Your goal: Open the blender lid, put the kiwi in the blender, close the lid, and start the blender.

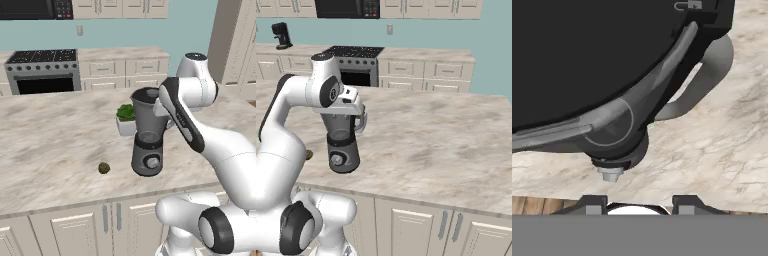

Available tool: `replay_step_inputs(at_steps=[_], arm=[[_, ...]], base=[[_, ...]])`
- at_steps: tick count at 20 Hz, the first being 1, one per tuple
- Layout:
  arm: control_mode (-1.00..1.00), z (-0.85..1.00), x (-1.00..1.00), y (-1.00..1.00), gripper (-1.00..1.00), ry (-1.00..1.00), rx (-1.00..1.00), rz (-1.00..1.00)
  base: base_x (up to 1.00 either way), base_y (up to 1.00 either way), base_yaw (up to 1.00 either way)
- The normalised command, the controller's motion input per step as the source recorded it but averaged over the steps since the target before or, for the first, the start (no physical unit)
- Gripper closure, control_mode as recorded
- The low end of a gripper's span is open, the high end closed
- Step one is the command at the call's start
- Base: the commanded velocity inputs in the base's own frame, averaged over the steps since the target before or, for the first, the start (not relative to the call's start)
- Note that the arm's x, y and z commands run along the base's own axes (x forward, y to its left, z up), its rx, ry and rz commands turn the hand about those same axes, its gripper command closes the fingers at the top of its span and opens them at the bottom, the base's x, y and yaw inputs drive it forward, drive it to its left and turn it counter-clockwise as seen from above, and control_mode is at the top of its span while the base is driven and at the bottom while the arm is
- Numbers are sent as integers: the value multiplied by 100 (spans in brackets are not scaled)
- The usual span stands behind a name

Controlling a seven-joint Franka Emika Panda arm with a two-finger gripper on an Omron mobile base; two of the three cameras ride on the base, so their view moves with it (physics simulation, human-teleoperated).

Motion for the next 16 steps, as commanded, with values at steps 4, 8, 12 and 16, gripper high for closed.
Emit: replay_step_inputs(at_steps=[4, 8, 12, 16], arm=[[-100, 8, -10, -1, -100, -21, 0, -3], [-100, 78, -33, -1, -100, -33, 0, -8], [-100, 85, -9, 19, -100, -7, 0, -4], [-100, 35, 23, 45, -100, 0, 0, 0]], base=[[0, 0, 0], [0, 0, 0], [0, 0, 0], [0, 0, 0]])
